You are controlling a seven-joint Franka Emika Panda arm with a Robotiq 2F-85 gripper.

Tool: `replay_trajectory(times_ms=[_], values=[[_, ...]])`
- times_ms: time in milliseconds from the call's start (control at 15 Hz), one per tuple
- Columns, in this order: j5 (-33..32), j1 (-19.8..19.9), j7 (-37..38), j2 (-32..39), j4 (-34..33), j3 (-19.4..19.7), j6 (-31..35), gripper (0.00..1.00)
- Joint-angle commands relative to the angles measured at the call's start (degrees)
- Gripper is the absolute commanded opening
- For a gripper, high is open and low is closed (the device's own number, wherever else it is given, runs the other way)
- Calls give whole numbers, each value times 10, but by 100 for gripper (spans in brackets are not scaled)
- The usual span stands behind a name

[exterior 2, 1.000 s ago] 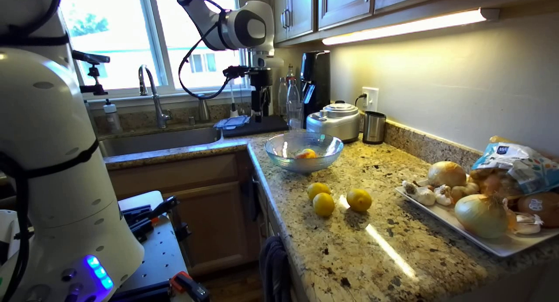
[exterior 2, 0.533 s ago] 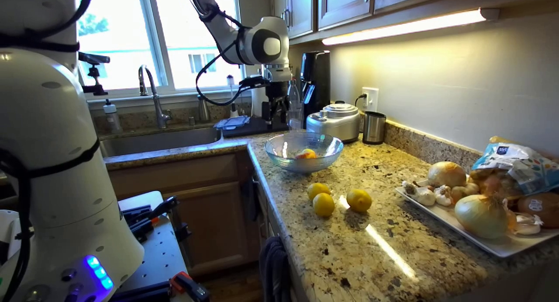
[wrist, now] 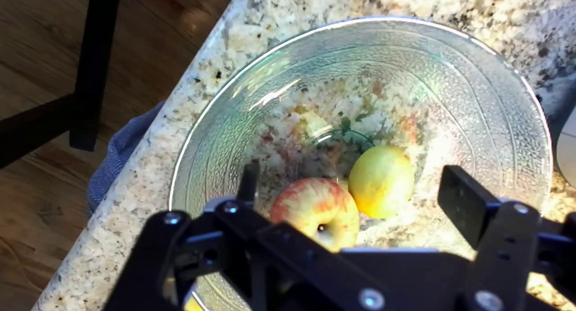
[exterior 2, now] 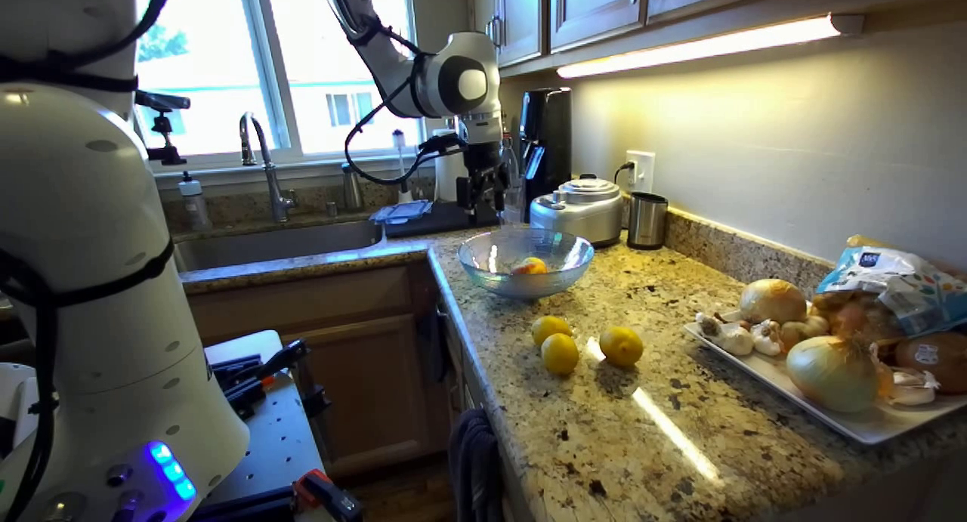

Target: Remove the lemon from the glass bowl and put it on the right side of the counter

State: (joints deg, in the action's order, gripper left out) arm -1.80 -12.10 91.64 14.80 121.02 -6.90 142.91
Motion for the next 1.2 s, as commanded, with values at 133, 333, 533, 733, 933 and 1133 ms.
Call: replay_trajectory(times_ms=[133,333,533,733,933,1133], values=[[4,-13,54,30,-24,21,6,100],[17,-12,96,69,-54,31,16,100],[45,-10,116,101,-81,36,21,100],[59,-19,166,131,-99,54,54,100],[57,-32,218,153,-111,77,79,100],[51,-48,278,175,-123,100,91,100]])
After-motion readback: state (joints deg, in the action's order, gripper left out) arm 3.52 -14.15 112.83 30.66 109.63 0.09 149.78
